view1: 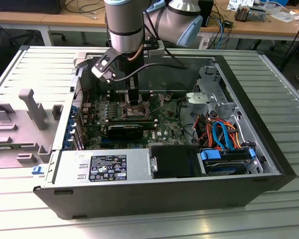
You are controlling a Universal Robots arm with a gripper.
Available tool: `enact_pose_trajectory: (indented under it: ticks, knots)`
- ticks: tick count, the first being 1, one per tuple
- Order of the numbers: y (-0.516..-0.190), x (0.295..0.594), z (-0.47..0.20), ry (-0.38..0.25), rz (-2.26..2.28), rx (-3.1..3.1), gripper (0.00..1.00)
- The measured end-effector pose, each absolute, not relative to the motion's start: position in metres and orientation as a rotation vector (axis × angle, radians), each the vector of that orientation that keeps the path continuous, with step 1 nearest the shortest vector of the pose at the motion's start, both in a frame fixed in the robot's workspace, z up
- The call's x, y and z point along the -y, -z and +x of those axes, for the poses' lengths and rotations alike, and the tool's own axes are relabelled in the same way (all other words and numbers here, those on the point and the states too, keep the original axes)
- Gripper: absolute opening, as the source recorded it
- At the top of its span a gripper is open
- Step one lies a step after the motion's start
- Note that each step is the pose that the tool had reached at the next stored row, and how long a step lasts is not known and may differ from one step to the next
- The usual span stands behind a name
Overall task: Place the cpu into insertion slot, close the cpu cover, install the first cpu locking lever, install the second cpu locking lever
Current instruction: 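Place the cpu into insertion slot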
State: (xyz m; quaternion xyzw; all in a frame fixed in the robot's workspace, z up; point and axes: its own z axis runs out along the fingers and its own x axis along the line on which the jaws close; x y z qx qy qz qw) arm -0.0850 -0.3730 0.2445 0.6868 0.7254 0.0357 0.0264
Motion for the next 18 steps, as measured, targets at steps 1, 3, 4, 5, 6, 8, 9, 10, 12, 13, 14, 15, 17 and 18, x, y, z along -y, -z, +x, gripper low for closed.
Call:
enact_pose_trajectory:
  ticks: [1, 3, 4, 5, 6, 8, 9, 10, 12, 13, 14, 15, 17, 18]
  knots:
    - [-0.2439, 0.373, -0.085, -0.11, 2.122, -2.241, 0.55]
    - [-0.2433, 0.373, -0.085, -0.11, 2.122, -2.241, 0.55]
    - [-0.2428, 0.373, -0.085, -0.11, 2.122, -2.241, 0.55]
    - [-0.2422, 0.373, -0.085, -0.11, 2.122, -2.241, 0.55]
    - [-0.2419, 0.373, -0.085, -0.11, 2.123, -2.241, 0.55]
    - [-0.2412, 0.373, -0.085, -0.11, 2.123, -2.24, 0.55]
    - [-0.2408, 0.373, -0.085, -0.11, 2.124, -2.24, 0.55]
    - [-0.2406, 0.373, -0.085, -0.11, 2.124, -2.24, 0.55]
    - [-0.2402, 0.373, -0.085, -0.11, 2.124, -2.239, 0.55]
    - [-0.2401, 0.373, -0.085, -0.11, 2.124, -2.239, 0.55]
    - [-0.2396, 0.373, -0.085, -0.11, 2.125, -2.238, 0.55]
    - [-0.2392, 0.373, -0.085, -0.11, 2.126, -2.238, 0.55]
    - [-0.239, 0.373, -0.085, -0.11, 2.126, -2.238, 0.55]
    - [-0.2387, 0.373, -0.085, -0.11, 2.126, -2.238, 0.55]
